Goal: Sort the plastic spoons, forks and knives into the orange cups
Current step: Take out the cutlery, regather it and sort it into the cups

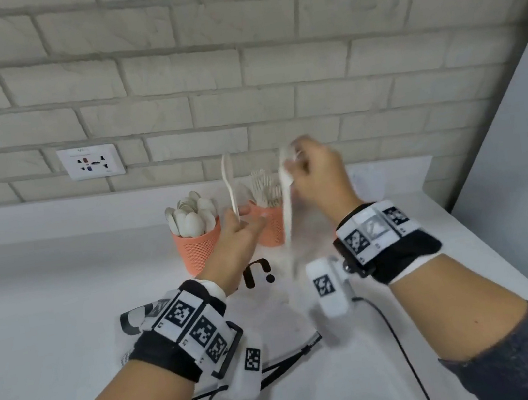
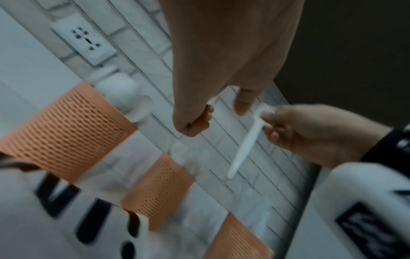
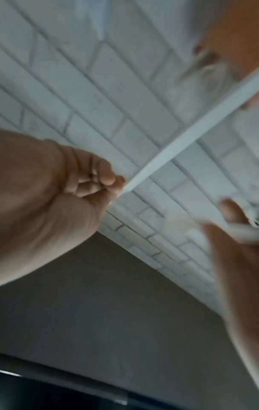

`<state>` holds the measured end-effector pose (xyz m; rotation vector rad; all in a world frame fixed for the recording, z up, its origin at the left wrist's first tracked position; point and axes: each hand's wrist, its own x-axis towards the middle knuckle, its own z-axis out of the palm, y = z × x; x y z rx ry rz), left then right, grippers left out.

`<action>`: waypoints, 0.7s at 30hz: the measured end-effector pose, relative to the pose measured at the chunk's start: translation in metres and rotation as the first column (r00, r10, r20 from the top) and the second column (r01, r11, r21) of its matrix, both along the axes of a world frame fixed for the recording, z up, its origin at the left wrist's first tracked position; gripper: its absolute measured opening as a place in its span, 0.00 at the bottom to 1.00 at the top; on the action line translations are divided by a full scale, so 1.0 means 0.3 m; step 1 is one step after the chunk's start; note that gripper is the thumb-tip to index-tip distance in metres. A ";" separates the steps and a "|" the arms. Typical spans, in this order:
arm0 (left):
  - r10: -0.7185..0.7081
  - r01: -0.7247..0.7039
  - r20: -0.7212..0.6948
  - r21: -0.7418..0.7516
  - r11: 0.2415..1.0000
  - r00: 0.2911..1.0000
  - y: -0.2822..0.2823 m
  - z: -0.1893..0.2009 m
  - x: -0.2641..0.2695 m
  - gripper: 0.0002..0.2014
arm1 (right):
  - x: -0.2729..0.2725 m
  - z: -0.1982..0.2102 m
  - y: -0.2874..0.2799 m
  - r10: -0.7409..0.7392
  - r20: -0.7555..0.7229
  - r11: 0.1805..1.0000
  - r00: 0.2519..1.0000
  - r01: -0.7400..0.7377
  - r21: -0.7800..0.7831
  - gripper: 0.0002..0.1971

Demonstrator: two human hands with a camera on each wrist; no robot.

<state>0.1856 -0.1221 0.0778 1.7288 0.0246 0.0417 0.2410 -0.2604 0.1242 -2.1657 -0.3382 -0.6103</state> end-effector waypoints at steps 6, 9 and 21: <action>0.139 -0.137 -0.003 -0.197 0.971 0.990 0.123 -0.015 0.048 0.13 | 0.205 -0.019 -0.074 -0.276 0.123 0.960 0.953 0.268 0.077 0.10; 0.100 -0.092 0.026 -0.215 0.972 0.995 0.165 -0.013 0.056 0.14 | 0.259 -0.079 -0.032 -0.247 0.059 0.966 0.967 0.241 0.091 0.10; -0.032 0.031 -0.009 -0.124 0.992 0.999 0.245 -0.037 0.078 0.13 | 0.225 -0.089 0.142 0.077 -0.152 0.993 0.985 -0.090 -0.081 0.24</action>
